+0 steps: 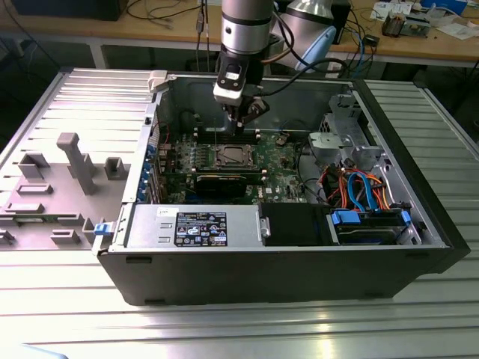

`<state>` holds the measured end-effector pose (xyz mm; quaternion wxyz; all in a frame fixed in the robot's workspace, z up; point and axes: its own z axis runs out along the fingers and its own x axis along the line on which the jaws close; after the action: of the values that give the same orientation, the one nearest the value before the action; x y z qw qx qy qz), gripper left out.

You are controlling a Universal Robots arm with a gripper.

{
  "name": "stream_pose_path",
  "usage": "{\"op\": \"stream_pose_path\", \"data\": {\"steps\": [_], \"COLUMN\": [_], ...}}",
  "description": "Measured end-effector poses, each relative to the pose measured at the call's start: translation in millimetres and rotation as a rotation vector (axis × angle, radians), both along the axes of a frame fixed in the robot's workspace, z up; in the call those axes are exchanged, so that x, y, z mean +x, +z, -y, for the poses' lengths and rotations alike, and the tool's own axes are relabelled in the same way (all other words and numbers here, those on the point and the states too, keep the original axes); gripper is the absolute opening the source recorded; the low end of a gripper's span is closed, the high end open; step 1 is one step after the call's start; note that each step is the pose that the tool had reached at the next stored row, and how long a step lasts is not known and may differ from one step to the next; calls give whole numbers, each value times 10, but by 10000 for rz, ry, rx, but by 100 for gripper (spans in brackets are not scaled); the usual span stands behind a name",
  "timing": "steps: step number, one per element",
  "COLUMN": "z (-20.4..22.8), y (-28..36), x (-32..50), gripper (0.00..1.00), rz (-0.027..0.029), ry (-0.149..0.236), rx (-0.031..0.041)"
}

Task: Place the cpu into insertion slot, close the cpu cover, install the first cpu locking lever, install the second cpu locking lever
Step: 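Install the first cpu locking lever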

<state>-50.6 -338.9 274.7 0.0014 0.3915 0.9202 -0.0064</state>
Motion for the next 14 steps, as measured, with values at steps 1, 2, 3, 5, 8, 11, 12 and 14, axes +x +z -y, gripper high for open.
{"op": "stream_pose_path", "data": {"steps": [1,2,3,5,8,11,12,14], "z": [0,0,0,0,1,1,1,2], "y": [0,0,0,0,0,-1,-2,-3], "x": [0,0,0,0,0,0,0,0], "gripper": [11,11,11,11,11,11,11,11], "rz": [1,2,3,8,14,15,16,16], "ry": [101,265,353,612,1076,1487,1625,2042], "rx": [0,0,0,0,0,0,0,-1]}}
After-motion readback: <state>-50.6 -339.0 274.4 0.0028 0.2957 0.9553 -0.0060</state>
